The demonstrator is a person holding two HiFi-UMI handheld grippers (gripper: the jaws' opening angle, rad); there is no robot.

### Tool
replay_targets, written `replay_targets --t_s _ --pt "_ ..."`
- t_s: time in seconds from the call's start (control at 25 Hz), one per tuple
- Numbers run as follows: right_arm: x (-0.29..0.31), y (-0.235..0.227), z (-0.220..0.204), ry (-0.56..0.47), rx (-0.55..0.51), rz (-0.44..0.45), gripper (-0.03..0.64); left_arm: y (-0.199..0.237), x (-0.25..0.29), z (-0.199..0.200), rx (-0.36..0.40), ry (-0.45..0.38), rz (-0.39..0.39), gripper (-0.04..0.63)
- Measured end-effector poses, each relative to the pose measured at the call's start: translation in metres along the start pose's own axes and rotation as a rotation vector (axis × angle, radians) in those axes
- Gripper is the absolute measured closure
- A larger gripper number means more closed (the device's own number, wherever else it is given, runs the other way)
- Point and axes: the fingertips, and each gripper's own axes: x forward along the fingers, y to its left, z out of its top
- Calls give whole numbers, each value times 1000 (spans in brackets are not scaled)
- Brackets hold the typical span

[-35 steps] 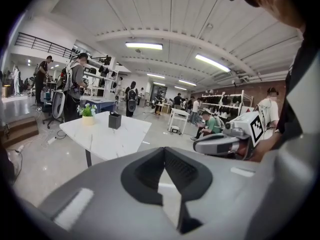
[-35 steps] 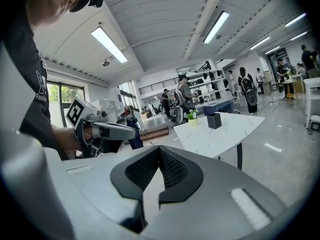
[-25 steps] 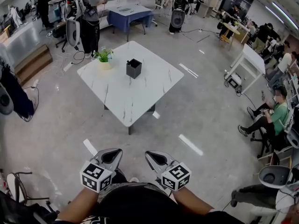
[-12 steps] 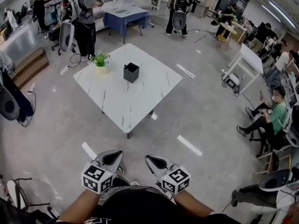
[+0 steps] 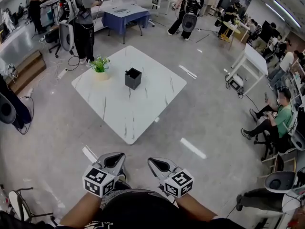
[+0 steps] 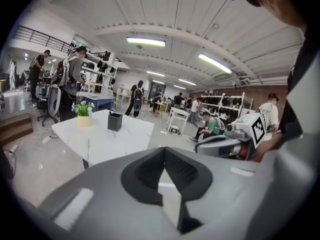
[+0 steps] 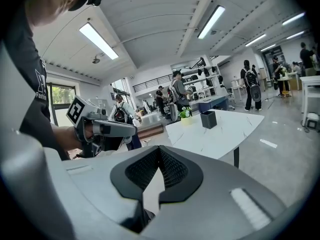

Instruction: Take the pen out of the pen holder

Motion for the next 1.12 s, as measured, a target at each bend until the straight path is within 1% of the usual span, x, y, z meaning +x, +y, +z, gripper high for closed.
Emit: replay_targets --t_s 0.32,0.56,1.12 --pt "42 -21 35 -8 -3 -18 617 44 21 39 17 -11 -16 538" --pt "78 -40 56 -13 -8 -47 617 81 40 58 24 -8 -44 538" --pt "153 -67 95 -12 -14 -112 617 160 69 97 55 -10 -100 538"
